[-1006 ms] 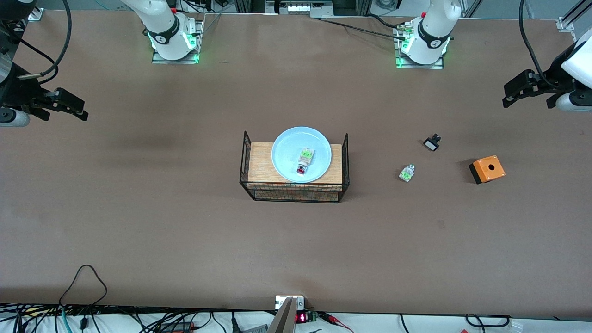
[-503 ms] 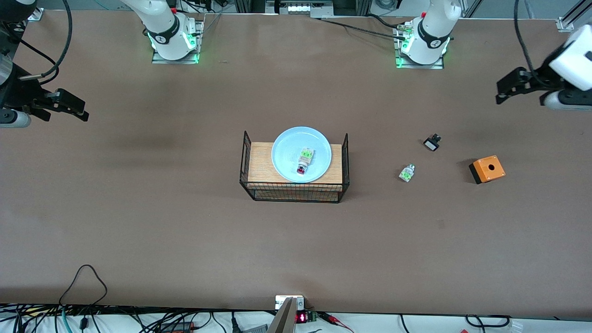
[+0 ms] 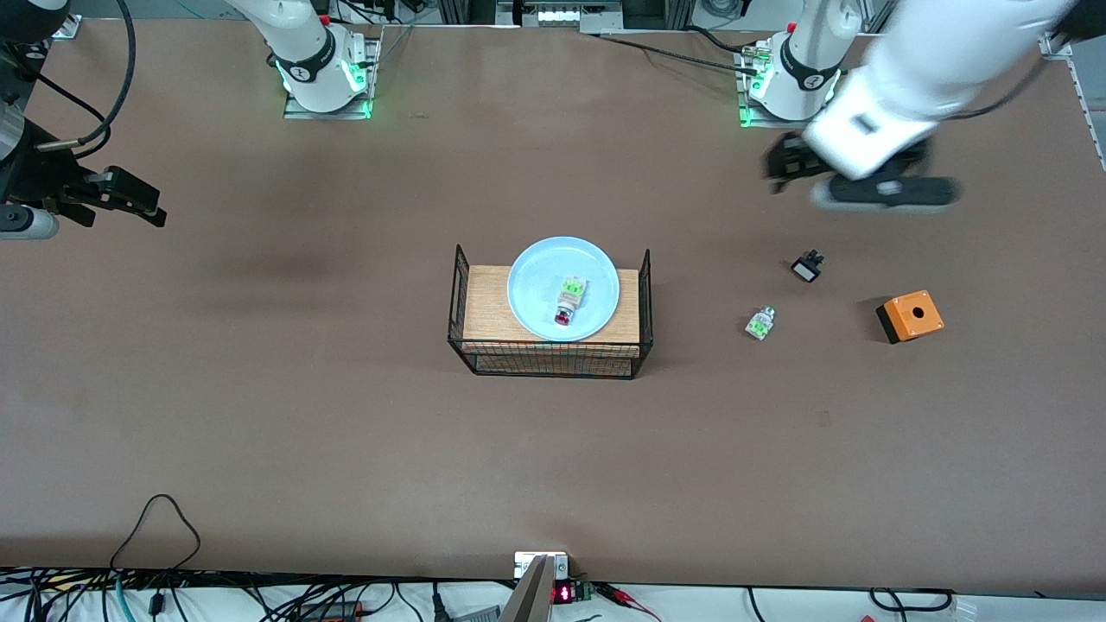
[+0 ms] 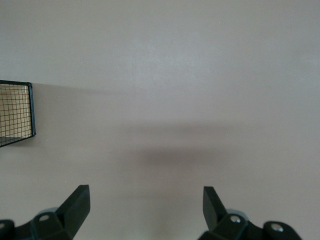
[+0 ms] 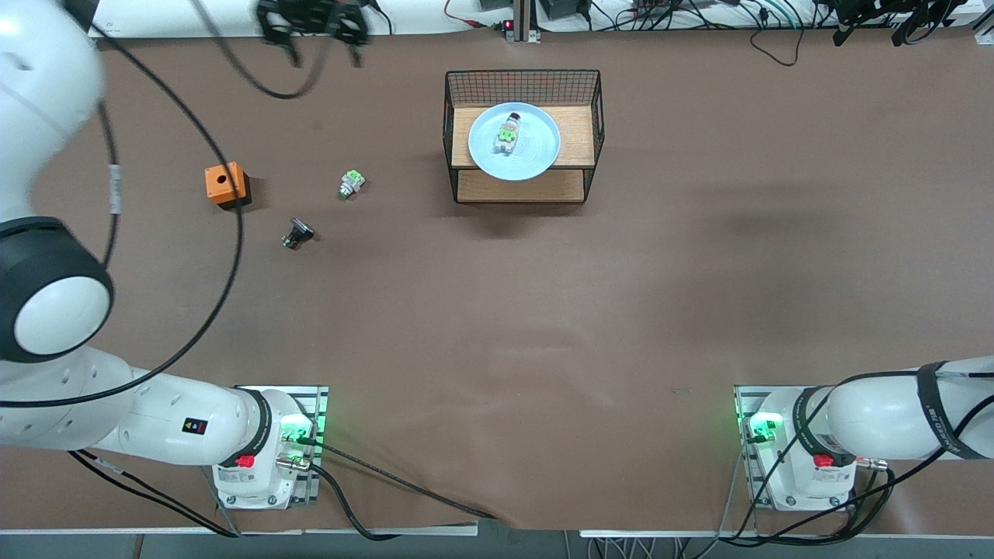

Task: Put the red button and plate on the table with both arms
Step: 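Move the left gripper toward the plate in the wire basket, then lower the left gripper onto the red-capped button and close it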

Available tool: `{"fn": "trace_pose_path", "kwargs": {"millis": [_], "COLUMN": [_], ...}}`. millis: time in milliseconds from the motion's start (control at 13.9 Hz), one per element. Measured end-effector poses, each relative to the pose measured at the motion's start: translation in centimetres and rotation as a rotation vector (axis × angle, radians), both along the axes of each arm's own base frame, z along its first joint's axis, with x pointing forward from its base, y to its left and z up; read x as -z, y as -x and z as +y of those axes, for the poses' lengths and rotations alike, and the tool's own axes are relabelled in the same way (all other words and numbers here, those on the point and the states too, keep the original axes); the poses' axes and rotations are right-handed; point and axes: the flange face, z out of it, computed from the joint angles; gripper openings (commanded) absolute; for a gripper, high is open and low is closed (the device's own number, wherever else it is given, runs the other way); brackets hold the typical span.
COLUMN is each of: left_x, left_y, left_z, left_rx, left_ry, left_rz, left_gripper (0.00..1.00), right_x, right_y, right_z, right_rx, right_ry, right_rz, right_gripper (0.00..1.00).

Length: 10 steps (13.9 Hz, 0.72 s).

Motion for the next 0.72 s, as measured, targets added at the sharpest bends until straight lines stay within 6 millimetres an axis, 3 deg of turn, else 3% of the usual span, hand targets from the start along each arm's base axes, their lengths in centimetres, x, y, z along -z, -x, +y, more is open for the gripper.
{"fn": "trace_pose_path", "kwargs": {"millis": [287, 575, 718], "left_x": [5.3, 11.0, 13.8], "left_y": [-1.4, -4.8, -4.9], "left_z": [-9.8, -14.0, -16.5], "left_rx": [-0.054, -0.037, 0.033], "left_ry": [0.087, 0.182, 0.156], "left_rz": [-0.089, -0.226, -0.298], "left_gripper": [1.0, 1.0, 1.0], "right_x": [0.8, 1.4, 1.4], "right_y": [-0.4, -0.6, -0.6], "right_z": [0.1, 0.5, 0.7], "right_rx": [-0.001, -0.007, -0.011], "right_ry": [0.002, 0.003, 0.004], "right_rz": [0.015, 0.025, 0.026], "right_gripper": [1.0, 1.0, 1.0]}}
